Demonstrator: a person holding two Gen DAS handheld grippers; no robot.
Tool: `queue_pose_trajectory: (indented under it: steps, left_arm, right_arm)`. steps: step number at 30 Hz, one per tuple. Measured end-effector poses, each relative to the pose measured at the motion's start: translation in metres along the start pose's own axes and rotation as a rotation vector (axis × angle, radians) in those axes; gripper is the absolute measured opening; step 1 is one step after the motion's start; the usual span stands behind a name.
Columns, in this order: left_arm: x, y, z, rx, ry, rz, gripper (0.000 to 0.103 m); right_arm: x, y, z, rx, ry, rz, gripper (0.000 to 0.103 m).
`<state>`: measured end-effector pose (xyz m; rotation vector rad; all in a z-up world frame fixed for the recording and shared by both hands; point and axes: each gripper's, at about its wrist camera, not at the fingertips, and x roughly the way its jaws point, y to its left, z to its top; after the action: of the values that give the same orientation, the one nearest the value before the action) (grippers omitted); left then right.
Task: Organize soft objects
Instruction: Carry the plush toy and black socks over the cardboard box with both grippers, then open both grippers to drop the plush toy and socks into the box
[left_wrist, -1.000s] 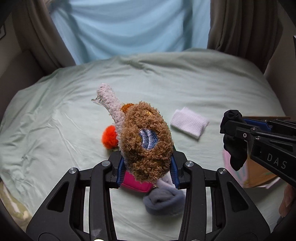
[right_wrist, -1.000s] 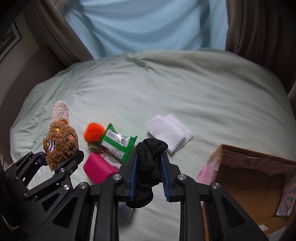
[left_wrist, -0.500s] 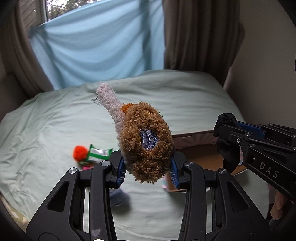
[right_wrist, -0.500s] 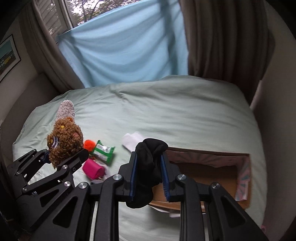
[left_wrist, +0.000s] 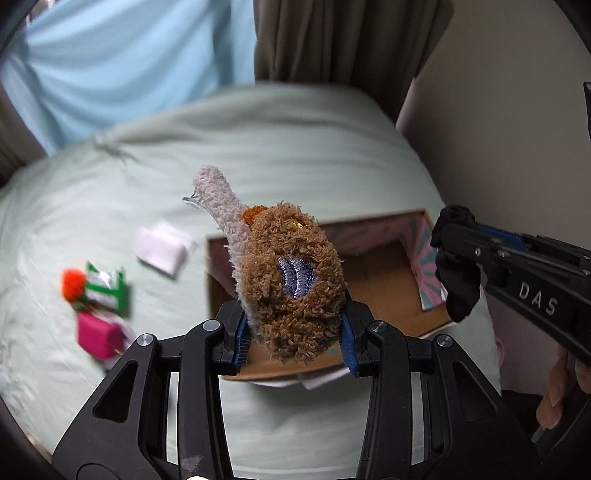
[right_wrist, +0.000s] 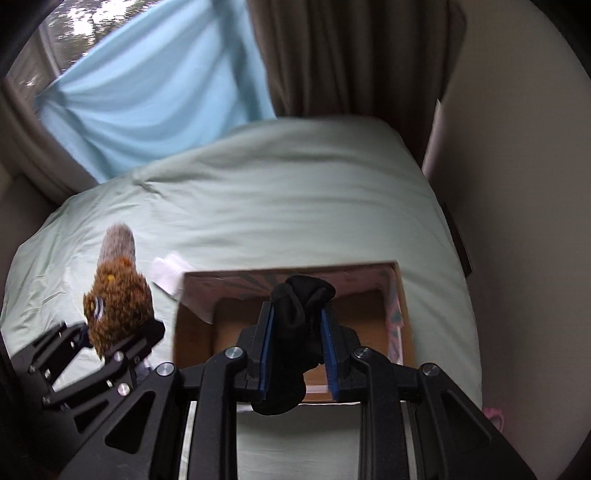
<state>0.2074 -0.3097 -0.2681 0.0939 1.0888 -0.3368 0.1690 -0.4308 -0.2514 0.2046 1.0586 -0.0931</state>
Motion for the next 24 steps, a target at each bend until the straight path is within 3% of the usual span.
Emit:
queue_pose_trajectory:
  steps: [8,16,19,20,21,22,23,24]
  left_arm:
    - [0.081,-0.009,-0.014,-0.017,0.175,-0.002,0.035]
    - [0.145,-0.009,-0.007,0.011,0.299,0.007,0.036]
    - [0.15,-0.009,-0.007,0.004,0.315,0.0,0.045]
    - [0.15,-0.009,-0.008,0.005,0.319,-0.001,0.062]
    - [0.152,-0.006,-0.008,0.005,0.325,-0.005,0.091]
    - [0.155,-0.005,-0.01,0.005,0.334,-0.01,0.103]
    - [0.156,-0.001,-0.011,0.008,0.336,-0.015,0.103]
    - [0.155,-0.002,-0.011,0.014,0.339,-0.015,0.103]
  right_arm:
    - [0.067,-0.023,-0.009,0.024,0.125,-0.001,0.022]
    - [0.123,-0.038,-0.004,0.064,0.234,0.062,0.022]
    - [0.131,-0.041,0.0,0.07,0.244,0.076,0.022]
    - [0.134,-0.041,0.002,0.067,0.245,0.074,0.024]
    - [0.136,-0.041,0.003,0.064,0.251,0.074,0.028]
    - [0.14,-0.04,0.003,0.062,0.263,0.074,0.044]
    - [0.142,-0.04,0.003,0.062,0.271,0.068,0.068]
    - [0.144,-0.041,0.002,0.063,0.278,0.065,0.082]
